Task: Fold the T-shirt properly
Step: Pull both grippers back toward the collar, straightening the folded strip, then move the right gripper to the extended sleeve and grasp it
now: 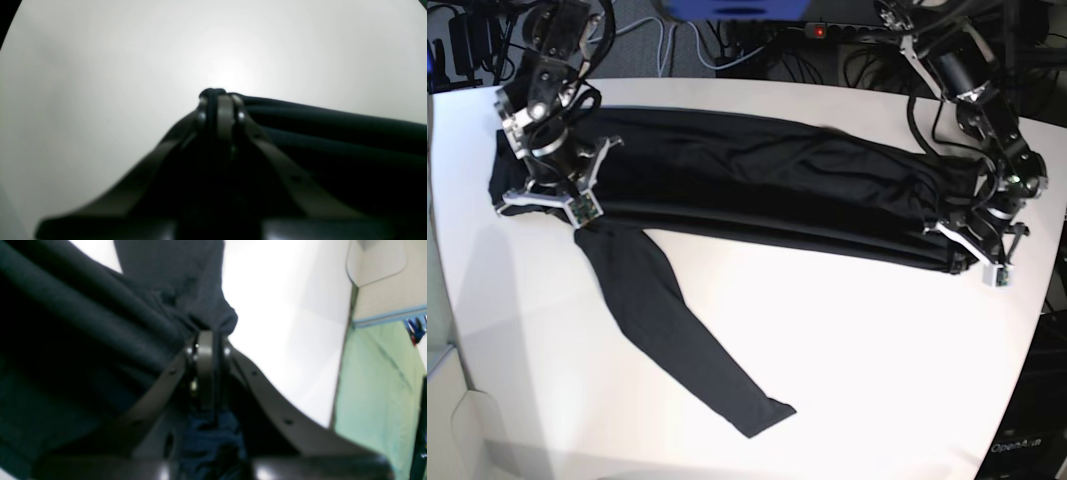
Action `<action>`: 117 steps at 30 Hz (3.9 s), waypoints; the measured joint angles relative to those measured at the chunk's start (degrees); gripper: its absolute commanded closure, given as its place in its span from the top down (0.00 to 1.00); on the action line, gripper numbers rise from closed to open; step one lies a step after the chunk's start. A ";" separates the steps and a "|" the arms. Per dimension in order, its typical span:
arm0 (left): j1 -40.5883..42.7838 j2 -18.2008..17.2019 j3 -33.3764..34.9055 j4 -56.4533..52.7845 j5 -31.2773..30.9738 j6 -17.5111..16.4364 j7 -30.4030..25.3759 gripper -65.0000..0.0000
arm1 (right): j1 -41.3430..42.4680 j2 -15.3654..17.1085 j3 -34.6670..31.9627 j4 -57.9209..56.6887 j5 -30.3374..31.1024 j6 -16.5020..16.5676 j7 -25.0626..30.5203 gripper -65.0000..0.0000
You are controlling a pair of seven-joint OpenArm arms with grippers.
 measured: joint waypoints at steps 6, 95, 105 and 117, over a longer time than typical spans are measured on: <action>1.57 0.00 0.00 0.07 0.04 0.02 -0.22 0.02 | -4.98 0.02 0.81 0.24 -0.24 0.02 7.41 0.00; 14.08 1.55 -7.50 5.88 0.20 0.02 -0.26 0.62 | 5.05 -0.39 12.96 -1.73 -0.76 -0.07 10.43 0.75; 14.03 2.19 -7.43 5.70 0.20 0.04 -0.48 0.62 | 22.56 3.15 1.40 -9.27 -0.31 -0.04 -12.20 0.75; 13.77 2.14 -7.85 3.52 -0.87 0.07 -1.81 0.62 | 37.35 3.26 1.29 -35.69 -0.26 -0.04 -15.32 0.74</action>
